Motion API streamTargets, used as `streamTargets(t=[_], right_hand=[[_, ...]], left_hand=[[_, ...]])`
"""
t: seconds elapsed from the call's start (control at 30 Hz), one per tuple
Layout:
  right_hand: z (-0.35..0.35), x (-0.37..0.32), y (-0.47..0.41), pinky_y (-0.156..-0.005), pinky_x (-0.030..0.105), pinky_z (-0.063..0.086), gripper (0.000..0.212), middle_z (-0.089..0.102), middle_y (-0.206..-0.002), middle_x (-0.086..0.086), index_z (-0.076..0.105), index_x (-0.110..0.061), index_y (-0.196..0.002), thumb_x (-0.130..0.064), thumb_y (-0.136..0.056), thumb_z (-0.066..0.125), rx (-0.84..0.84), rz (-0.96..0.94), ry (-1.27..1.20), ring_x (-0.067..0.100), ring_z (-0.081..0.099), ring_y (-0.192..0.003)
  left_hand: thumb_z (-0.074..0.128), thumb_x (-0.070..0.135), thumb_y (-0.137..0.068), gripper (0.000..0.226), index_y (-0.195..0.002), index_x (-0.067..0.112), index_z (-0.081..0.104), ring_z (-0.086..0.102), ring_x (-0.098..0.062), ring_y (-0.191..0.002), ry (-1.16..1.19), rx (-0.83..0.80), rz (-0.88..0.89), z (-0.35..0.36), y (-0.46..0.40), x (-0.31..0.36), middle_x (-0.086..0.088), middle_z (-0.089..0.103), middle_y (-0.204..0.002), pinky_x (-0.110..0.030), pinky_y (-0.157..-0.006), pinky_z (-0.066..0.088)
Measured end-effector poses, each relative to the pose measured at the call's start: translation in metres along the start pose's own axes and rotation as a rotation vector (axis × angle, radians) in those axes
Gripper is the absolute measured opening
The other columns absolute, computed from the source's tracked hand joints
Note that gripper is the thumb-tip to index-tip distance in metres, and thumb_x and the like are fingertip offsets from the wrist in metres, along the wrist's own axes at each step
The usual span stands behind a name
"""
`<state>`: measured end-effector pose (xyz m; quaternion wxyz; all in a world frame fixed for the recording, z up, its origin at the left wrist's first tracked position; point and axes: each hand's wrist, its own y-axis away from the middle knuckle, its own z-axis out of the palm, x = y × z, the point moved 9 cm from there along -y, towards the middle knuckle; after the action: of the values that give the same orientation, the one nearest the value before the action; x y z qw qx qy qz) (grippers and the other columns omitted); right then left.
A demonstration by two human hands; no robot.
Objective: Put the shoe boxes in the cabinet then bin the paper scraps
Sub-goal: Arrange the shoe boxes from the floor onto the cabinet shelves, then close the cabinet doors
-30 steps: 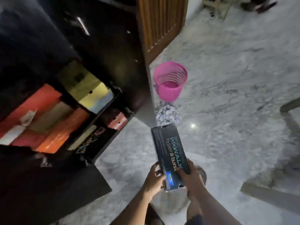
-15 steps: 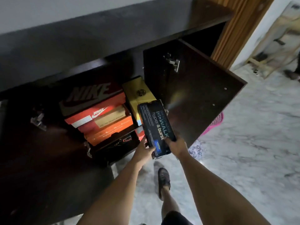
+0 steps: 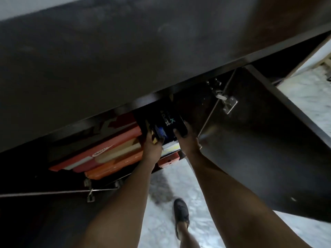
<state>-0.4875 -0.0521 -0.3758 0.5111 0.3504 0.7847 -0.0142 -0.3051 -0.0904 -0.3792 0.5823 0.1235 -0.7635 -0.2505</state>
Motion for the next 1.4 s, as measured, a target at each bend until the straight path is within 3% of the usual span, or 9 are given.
streamTargets(t=[0.23,0.53,0.67,0.87,0.97,1.13,1.23,1.33,1.4], right_hand=[[0.019,-0.015,-0.034,-0.103,0.051,0.05,0.072,0.056,-0.146,0.02,0.032,-0.029,-0.158,-0.057,-0.097,0.058,-0.058,0.057,0.091,0.044,0.055,-0.131],[-0.016,-0.013,0.049,-0.115,0.061,0.035,0.094,0.037,-0.163,0.009,0.011,-0.044,-0.157,-0.093,-0.077,0.022,0.129,0.153,0.043,0.039,0.039,-0.146],[-0.032,-0.022,0.139,-0.121,0.054,0.028,0.078,0.034,-0.163,0.016,0.023,-0.026,-0.16,-0.068,-0.097,0.039,0.214,0.097,0.029,0.04,0.027,-0.151],[-0.037,-0.057,0.272,-0.107,0.05,0.045,0.054,0.051,-0.145,0.013,0.051,-0.026,-0.143,-0.056,-0.098,0.049,0.27,-0.003,0.037,0.037,0.048,-0.133],[-0.038,-0.103,0.323,-0.101,0.048,0.05,0.044,0.062,-0.134,0.008,0.06,-0.026,-0.131,-0.052,-0.097,0.051,0.268,-0.12,0.054,0.031,0.06,-0.119],[-0.016,-0.187,0.392,-0.094,0.038,0.055,0.033,0.075,-0.117,-0.002,0.071,-0.022,-0.121,-0.037,-0.098,0.054,0.156,-0.321,0.102,0.02,0.068,-0.11],[0.02,-0.232,0.442,-0.094,0.043,0.056,0.039,0.074,-0.12,0.002,0.074,-0.022,-0.117,-0.049,-0.096,0.054,0.004,-0.428,0.214,0.025,0.069,-0.11],[0.066,-0.257,0.502,-0.097,0.036,0.051,0.054,0.068,-0.134,0.003,0.067,-0.021,-0.132,-0.06,-0.096,0.058,-0.239,-0.489,0.282,0.024,0.065,-0.12],[0.101,-0.254,0.54,-0.101,0.035,0.046,0.073,0.059,-0.147,0.003,0.049,-0.021,-0.15,-0.064,-0.092,0.061,-0.422,-0.432,0.388,0.025,0.058,-0.131]], left_hand=[[0.061,0.03,-0.099,0.043,-0.137,0.01,0.054,0.058,-0.036,-0.125,-0.252,0.12,0.024,-0.01,-0.026,0.028,-0.014,0.063,-0.135,-0.044,-0.101,0.049],[0.05,0.047,-0.102,0.057,-0.147,0.012,0.045,0.056,-0.029,-0.129,-0.401,0.001,0.02,-0.037,0.063,0.006,-0.009,0.058,-0.143,-0.029,-0.099,0.043],[0.057,0.04,-0.099,0.043,-0.134,0.015,0.058,0.064,-0.027,-0.115,-0.606,-0.108,0.14,-0.064,0.118,0.001,-0.008,0.066,-0.132,-0.03,-0.091,0.049],[0.053,0.036,-0.095,0.035,-0.123,0.021,0.066,0.07,-0.023,-0.094,-0.817,-0.127,0.486,-0.11,0.226,0.066,0.0,0.074,-0.107,-0.035,-0.082,0.057],[0.054,0.034,-0.094,0.028,-0.117,0.027,0.068,0.068,-0.022,-0.104,-0.776,-0.024,0.831,-0.143,0.294,0.14,0.003,0.074,-0.11,-0.03,-0.08,0.051],[0.05,0.03,-0.093,0.031,-0.118,0.022,0.066,0.061,-0.023,-0.113,-0.804,0.075,1.27,-0.195,0.352,0.223,0.0,0.069,-0.12,-0.043,-0.095,0.053],[0.046,0.037,-0.098,0.054,-0.148,0.018,0.043,0.028,-0.035,-0.148,-1.122,0.191,1.096,-0.234,0.323,0.231,-0.01,0.038,-0.158,-0.055,-0.119,0.029],[0.035,0.057,-0.101,0.073,-0.16,0.022,0.014,0.0,-0.037,-0.156,-1.275,0.15,0.757,-0.277,0.276,0.204,-0.006,0.006,-0.17,-0.063,-0.122,0.006],[0.029,0.067,-0.098,0.08,-0.161,0.024,0.005,-0.004,-0.035,-0.156,-1.315,0.124,0.693,-0.291,0.261,0.19,-0.003,-0.002,-0.17,-0.063,-0.123,0.001]])
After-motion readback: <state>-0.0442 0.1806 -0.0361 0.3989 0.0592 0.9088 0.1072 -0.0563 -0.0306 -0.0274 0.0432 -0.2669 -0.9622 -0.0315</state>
